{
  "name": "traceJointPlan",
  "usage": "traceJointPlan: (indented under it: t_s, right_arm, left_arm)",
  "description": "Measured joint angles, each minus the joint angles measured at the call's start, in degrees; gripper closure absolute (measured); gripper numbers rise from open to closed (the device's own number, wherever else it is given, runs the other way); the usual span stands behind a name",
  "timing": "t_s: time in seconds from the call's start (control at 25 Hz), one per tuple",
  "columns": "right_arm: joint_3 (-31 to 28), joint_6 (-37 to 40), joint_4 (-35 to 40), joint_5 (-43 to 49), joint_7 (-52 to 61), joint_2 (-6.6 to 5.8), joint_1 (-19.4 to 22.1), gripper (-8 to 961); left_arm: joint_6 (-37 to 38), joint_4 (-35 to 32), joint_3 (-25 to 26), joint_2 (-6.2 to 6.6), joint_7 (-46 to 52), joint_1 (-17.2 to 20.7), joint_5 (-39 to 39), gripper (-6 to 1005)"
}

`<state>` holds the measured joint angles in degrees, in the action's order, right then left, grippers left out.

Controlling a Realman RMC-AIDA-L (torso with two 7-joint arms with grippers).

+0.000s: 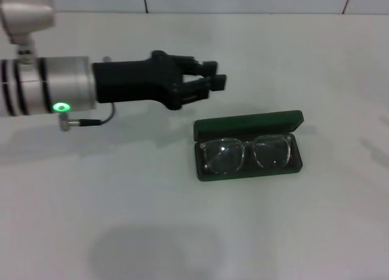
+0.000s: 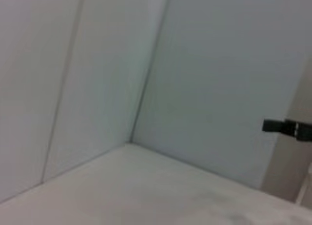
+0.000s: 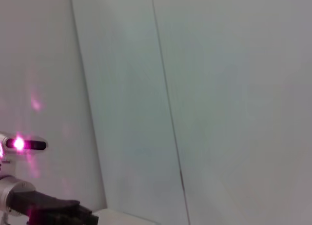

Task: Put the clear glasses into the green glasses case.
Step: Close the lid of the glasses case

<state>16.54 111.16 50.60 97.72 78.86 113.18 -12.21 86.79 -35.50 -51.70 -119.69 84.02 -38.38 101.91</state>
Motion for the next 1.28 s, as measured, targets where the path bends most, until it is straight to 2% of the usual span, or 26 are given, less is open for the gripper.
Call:
traceJointPlan:
  t_s: [0.08, 0.2, 0.6, 0.84, 1.08, 1.28]
  right_arm:
    - [0.20, -0.80, -0.16, 0.46, -0.30, -0.04, -0.22, 259]
    - [0.47, -2.37, -0.39, 1.43, -0.53, -0.05, -0.50, 261]
    - [0.59, -4.22, -4.70, 3.27, -3.61, -0.31, -2.67, 262]
    - [0.64, -4.96, -5.93, 3.70, -4.42, -0.41, -3.28, 261]
    - [0.63, -5.88, -6.20, 4.94, -4.85, -0.35, -3.78, 261]
    - [0.59, -6.07, -6.31, 5.12, -5.01, -0.27, -3.87, 261]
  left_arm:
    - [-4.28, 2.51, -4.68, -0.12, -1.12, -0.93, -3.22, 633]
    - [-7.35, 4.06, -7.74, -0.13, -1.37, -1.61, -5.49, 745]
    - [-18.45, 5.69, -20.40, -0.47, -0.84, -3.17, -10.93, 804]
    - [-21.41, 9.20, -21.54, -0.52, -1.12, -4.70, -12.78, 809]
    - [-21.66, 9.65, -22.25, -0.59, -1.14, -5.07, -13.83, 809]
    - [-22.32, 9.74, -25.58, -0.72, -0.67, -5.10, -14.62, 808]
